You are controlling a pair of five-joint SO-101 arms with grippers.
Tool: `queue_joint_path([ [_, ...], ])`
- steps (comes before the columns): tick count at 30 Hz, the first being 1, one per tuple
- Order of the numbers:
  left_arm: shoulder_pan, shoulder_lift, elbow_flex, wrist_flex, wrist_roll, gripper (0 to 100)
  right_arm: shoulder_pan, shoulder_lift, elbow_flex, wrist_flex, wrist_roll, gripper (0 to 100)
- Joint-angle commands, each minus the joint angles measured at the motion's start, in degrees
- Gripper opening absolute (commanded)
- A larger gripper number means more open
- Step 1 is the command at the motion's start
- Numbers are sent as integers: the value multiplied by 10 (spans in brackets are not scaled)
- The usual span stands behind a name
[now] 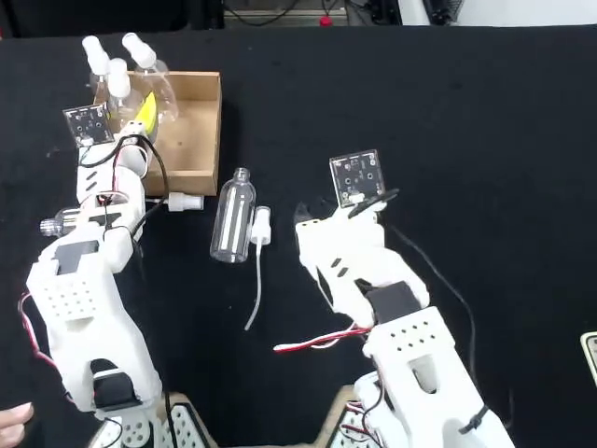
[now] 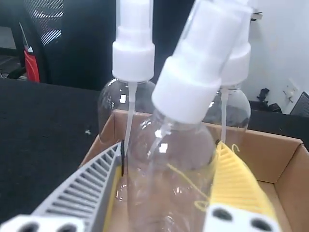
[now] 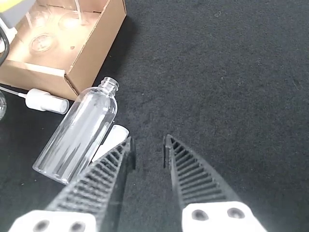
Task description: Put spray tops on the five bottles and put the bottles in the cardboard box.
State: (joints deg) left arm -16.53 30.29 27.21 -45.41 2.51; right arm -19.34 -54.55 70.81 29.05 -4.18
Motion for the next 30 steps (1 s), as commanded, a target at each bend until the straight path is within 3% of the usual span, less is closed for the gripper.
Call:
queue_joint_path([
  [1,-5,-51,-21,4,-3,285,10,-11,-3,-14,4,99],
  [9,0,-141,46,15,-3,285,10,-11,-3,-14,4,99],
  [13,-1,-145,44,61,-2,285,10,-11,-3,-14,4,99],
  [30,0,-150,66,56,-4,288,10,-11,-3,-13,4,99],
])
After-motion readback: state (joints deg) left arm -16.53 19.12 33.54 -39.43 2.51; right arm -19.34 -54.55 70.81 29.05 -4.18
